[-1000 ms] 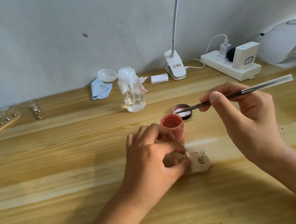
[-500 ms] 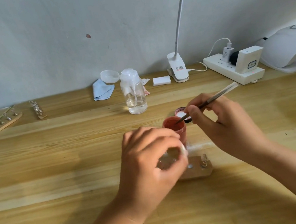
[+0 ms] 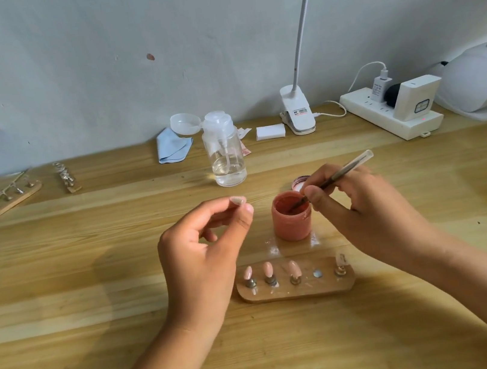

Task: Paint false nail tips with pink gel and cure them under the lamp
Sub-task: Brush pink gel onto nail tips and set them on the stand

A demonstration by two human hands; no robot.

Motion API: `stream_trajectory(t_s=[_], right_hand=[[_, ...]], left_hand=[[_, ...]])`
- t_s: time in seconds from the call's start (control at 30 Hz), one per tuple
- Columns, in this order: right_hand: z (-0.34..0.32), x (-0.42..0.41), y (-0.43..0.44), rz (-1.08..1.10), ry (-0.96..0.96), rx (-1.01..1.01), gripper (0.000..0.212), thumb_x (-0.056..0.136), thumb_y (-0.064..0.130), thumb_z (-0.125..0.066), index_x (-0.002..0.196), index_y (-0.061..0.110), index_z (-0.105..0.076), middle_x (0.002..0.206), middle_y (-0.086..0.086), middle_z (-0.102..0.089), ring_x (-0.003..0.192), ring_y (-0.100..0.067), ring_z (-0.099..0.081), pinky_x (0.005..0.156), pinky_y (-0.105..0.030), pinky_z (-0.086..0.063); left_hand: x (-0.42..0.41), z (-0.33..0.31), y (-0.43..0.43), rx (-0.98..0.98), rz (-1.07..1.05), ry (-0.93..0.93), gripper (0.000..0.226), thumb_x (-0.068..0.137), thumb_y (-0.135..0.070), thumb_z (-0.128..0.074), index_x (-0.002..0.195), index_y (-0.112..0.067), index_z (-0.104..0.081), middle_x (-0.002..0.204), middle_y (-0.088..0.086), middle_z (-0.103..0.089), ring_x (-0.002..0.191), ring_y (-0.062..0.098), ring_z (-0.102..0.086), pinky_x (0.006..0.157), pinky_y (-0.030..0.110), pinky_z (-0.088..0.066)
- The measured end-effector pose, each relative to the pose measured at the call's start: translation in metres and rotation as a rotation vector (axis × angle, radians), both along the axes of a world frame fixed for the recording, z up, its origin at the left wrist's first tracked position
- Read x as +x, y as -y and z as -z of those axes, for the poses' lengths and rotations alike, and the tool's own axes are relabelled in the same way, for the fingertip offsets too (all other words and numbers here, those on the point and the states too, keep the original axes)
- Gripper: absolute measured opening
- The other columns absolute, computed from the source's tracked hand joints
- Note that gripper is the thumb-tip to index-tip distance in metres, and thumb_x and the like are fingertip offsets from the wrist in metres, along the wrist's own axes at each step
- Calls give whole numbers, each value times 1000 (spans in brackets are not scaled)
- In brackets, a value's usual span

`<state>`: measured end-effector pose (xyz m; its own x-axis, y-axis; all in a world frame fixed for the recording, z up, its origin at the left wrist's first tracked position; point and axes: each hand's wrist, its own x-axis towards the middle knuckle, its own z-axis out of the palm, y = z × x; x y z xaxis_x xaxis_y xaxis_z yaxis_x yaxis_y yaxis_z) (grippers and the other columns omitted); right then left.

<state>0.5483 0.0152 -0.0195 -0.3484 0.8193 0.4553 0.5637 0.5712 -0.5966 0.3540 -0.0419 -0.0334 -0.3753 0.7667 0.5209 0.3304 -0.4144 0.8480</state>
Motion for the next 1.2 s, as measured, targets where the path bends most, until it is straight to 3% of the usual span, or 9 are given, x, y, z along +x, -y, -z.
stream_trajectory(t_s=[0.2, 0.3, 0.4, 0.5, 0.6, 0.73, 0.93, 1.1, 1.2], right_hand=[[-1, 3, 1, 50, -112, -26, 15, 98, 28, -56, 86, 34, -63, 84, 15, -66, 87, 6, -59, 70, -6, -39], [-3, 8, 2, 74, -294, -21, 19, 99, 25, -57, 84, 31, -66, 74, 13, -68, 79, -5, -63, 70, -14, -42], [-5, 13, 2, 66, -537, -112, 21, 102, 20, -57, 87, 18, -71, 69, 10, -69, 65, 2, -60, 61, -8, -38], [-6, 16, 3, 50, -702, -207, 22, 103, 18, -54, 91, 11, -71, 66, 8, -70, 72, 5, -61, 74, -7, -42], [-8, 16, 4, 13, -784, -275, 24, 103, 18, -51, 91, 13, -71, 69, 4, -70, 79, -5, -63, 84, -21, -43], [-9, 16, 8, -78, -818, -260, 26, 102, 19, -55, 85, 18, -75, 74, -1, -71, 87, -16, -63, 89, -36, -43], [-9, 13, 17, -268, -769, -191, 24, 96, 18, -53, 89, 20, -76, 80, -1, -73, 84, -12, -69, 86, -18, -49], [-8, 12, 22, -309, -701, -170, 19, 94, 30, -58, 96, 20, -74, 83, -4, -74, 92, -20, -71, 90, -22, -50], [-8, 10, 23, -327, -671, -160, 16, 95, 27, -59, 98, 17, -72, 84, -4, -75, 92, -20, -71, 89, -21, -49]], left_hand=[[0, 1, -1, -14, 12, -13, 16, 82, -15, -79, 86, -30, -76, 86, -17, -76, 72, -1, -66, 61, 18, -46], [0, 2, -2, -40, 33, -30, 18, 82, -11, -79, 87, -29, -76, 89, -17, -76, 80, 4, -70, 64, 18, -48], [0, 3, -2, -55, 57, -24, 19, 81, -9, -79, 87, -27, -77, 89, -13, -76, 80, 11, -70, 64, 16, -51], [2, 3, -1, -71, 87, -1, 17, 79, -7, -80, 87, -21, -77, 87, -7, -75, 74, 26, -66, 55, 7, -48], [2, 3, 0, -76, 117, -64, 13, 79, -8, -80, 88, -17, -78, 87, -7, -74, 68, 25, -66, 54, 13, -51], [3, 2, 1, -80, 127, -98, 17, 78, -10, -81, 87, -24, -78, 85, -12, -75, 80, 9, -70, 71, 17, -52], [4, -1, 4, -108, 184, -9, 12, 74, -28, -78, 85, -31, -77, 81, -13, -75, 64, 3, -64, 53, 14, -48], [4, -1, 3, -103, 177, -53, 13, 74, -20, -81, 86, -25, -77, 78, -15, -75, 69, -1, -65, 61, 11, -47], [4, 0, 3, -108, 173, -57, 17, 76, -10, -82, 84, -24, -77, 76, -15, -74, 69, -1, -65, 62, 10, -47]])
